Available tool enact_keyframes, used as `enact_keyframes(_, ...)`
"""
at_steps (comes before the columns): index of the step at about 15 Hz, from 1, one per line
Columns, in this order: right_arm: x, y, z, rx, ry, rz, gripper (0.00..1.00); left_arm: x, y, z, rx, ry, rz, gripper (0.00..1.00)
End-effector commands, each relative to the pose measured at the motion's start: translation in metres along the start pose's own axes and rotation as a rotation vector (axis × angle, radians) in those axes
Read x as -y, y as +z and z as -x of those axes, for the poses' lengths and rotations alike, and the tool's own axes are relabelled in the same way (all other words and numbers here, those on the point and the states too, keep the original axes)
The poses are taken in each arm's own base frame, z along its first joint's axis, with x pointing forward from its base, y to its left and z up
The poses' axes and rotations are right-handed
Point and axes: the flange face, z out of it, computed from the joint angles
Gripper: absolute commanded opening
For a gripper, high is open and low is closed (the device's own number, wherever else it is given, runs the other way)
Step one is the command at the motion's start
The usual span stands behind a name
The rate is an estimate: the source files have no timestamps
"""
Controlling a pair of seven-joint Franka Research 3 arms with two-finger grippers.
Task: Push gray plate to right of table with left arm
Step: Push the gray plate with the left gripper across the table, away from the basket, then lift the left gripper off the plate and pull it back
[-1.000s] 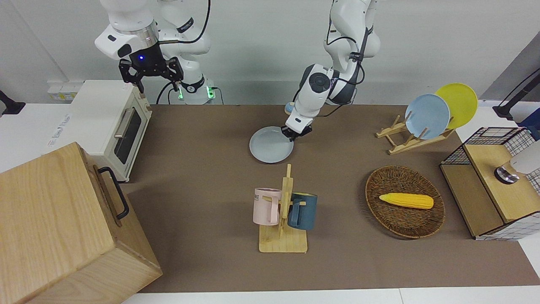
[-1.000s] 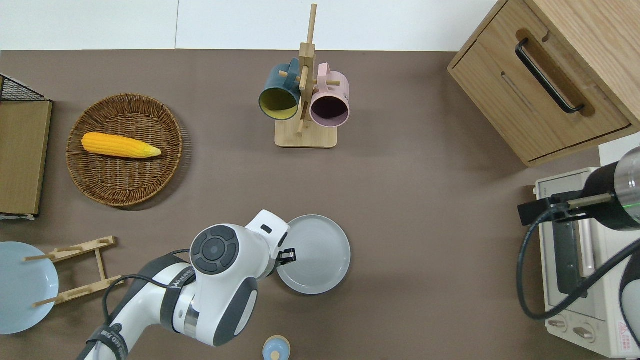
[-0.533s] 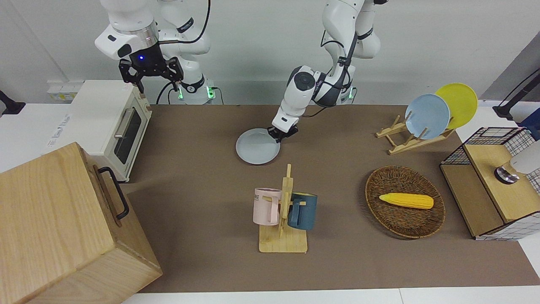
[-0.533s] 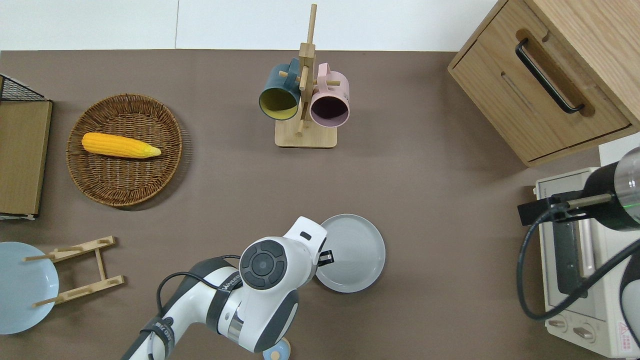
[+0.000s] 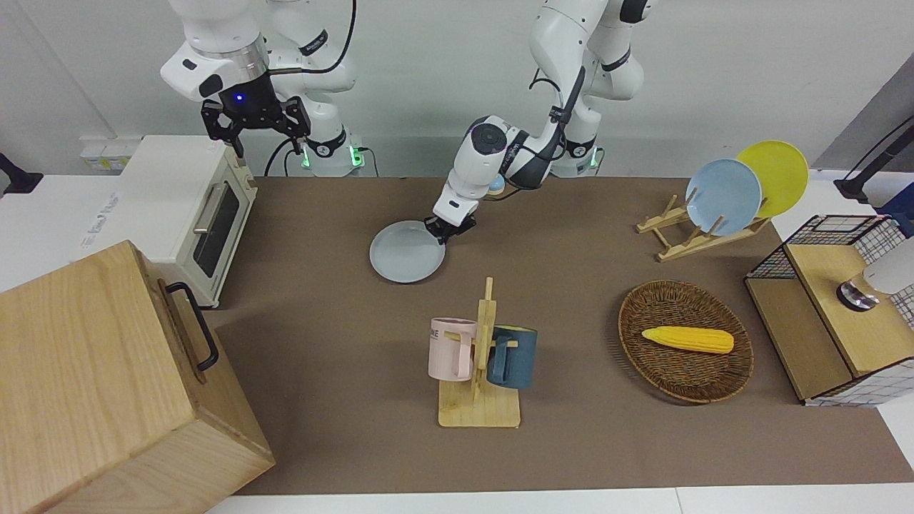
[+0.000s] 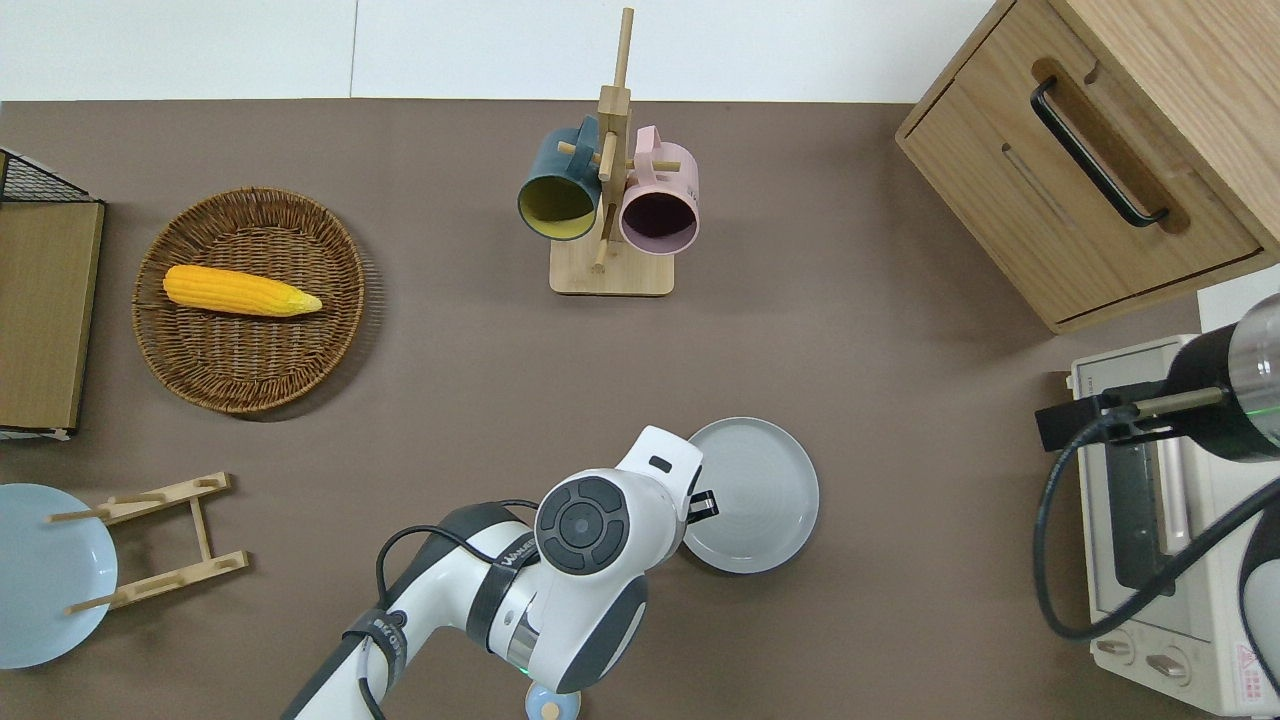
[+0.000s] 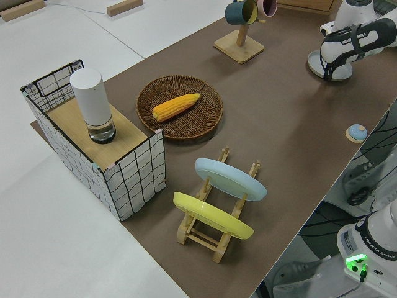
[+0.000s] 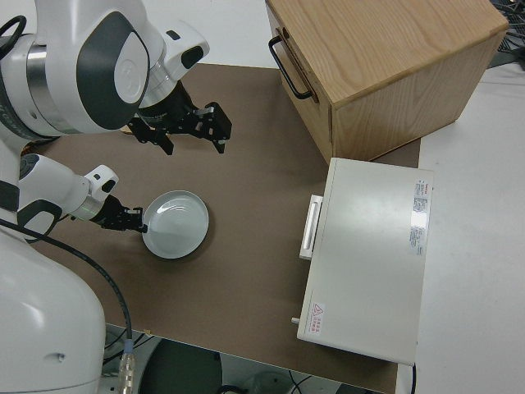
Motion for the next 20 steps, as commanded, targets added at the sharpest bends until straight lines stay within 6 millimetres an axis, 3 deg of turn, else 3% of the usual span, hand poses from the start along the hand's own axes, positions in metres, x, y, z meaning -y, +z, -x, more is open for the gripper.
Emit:
enact_keyframes(1, -0.001, -0.002, 0.005, 0.006, -0.004, 0.001, 0.996, -0.013, 0.001, -0.003, -0.006, -0.012, 0.023, 0.47)
enact_keyframes(2, -0.001, -0.002, 0.005, 0.006, -0.004, 0.002, 0.996, -0.014, 0.001, -0.003, -0.010, -0.001, 0.021, 0.77)
enact_keyframes(3, -0.001, -0.002, 0.005, 0.006, -0.004, 0.002, 0.996, -0.014, 0.000, -0.003, -0.016, 0.011, 0.016, 0.99)
enact_keyframes(6, -0.001, -0.002, 0.005, 0.006, -0.004, 0.001, 0.996, -0.008, -0.007, -0.010, -0.055, 0.081, -0.036, 0.99)
enact_keyframes(10, -0.001, -0.002, 0.005, 0.006, -0.004, 0.002, 0.996, 0.026, -0.044, -0.043, -0.047, 0.236, -0.164, 0.99)
enact_keyframes(16, -0.001, -0.002, 0.005, 0.006, -0.004, 0.002, 0.996, 0.107, -0.137, -0.109, -0.023, 0.368, -0.231, 0.99)
enact_keyframes(20, -0.001, -0.002, 0.005, 0.006, -0.004, 0.001, 0.996, 0.146, -0.180, -0.128, -0.026, 0.392, -0.252, 0.99)
